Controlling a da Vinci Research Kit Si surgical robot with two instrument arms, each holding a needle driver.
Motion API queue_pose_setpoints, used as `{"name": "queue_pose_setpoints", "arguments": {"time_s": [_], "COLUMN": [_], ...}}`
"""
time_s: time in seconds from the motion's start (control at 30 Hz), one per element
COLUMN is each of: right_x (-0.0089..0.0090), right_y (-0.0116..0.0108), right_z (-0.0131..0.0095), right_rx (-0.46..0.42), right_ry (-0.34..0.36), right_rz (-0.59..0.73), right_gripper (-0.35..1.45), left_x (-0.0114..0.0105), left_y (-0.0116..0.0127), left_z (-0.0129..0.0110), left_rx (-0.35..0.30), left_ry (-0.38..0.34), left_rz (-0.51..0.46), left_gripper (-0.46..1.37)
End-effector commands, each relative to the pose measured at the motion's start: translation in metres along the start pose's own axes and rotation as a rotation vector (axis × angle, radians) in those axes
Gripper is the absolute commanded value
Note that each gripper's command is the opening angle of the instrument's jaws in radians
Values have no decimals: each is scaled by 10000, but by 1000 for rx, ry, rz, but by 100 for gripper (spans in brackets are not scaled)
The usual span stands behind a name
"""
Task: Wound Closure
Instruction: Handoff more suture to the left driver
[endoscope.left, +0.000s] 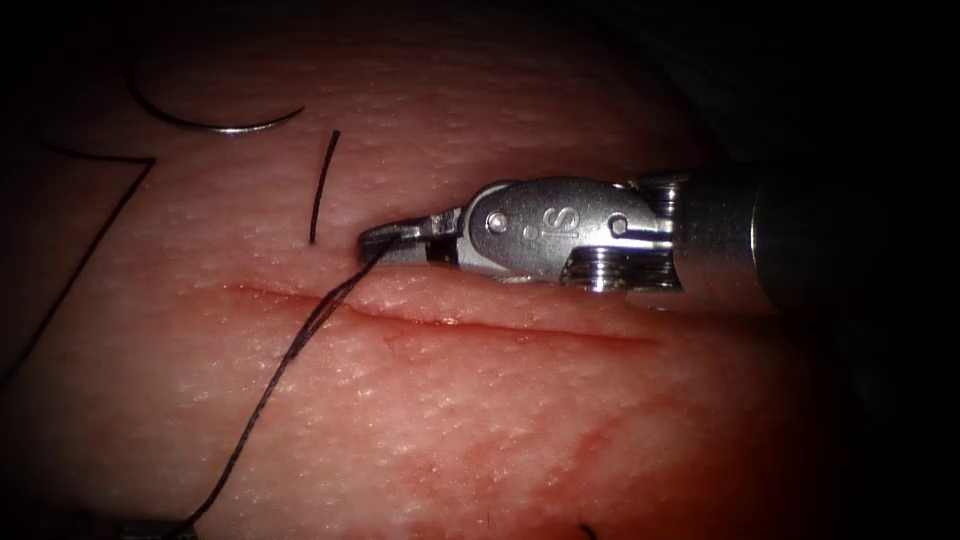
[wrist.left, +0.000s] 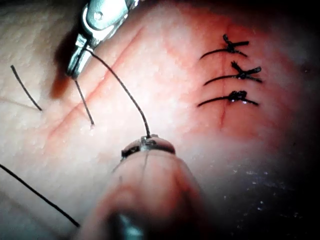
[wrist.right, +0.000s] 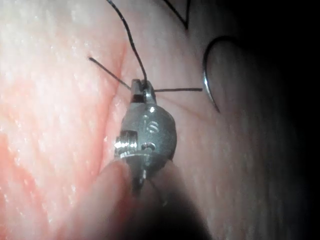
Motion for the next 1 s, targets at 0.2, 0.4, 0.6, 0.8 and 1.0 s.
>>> {"name": "queue_pose_setpoints", "arguments": {"time_s": [0.2,0.4,0.6,0.8,1.0], "right_x": [2,6,7,10,19], "right_y": [-7,-13,-16,-18,-10], "right_z": [-1,-2,-8,-20,-35], "right_rx": [8,24,34,47,23], "right_ry": [-10,-8,-7,-3,-13], "right_rz": [-3,44,79,146,196], "right_gripper": [-35,-35,-11,52,116], "left_x": [17,20,24,37,46], "left_y": [-17,-38,-57,-62,-55], "left_z": [-14,-23,-30,-33,-31], "left_rx": [31,53,75,93,98], "left_ry": [33,46,50,43,41], "left_rz": [21,28,35,68,110], "left_gripper": [-35,-35,-35,-35,-35]}}
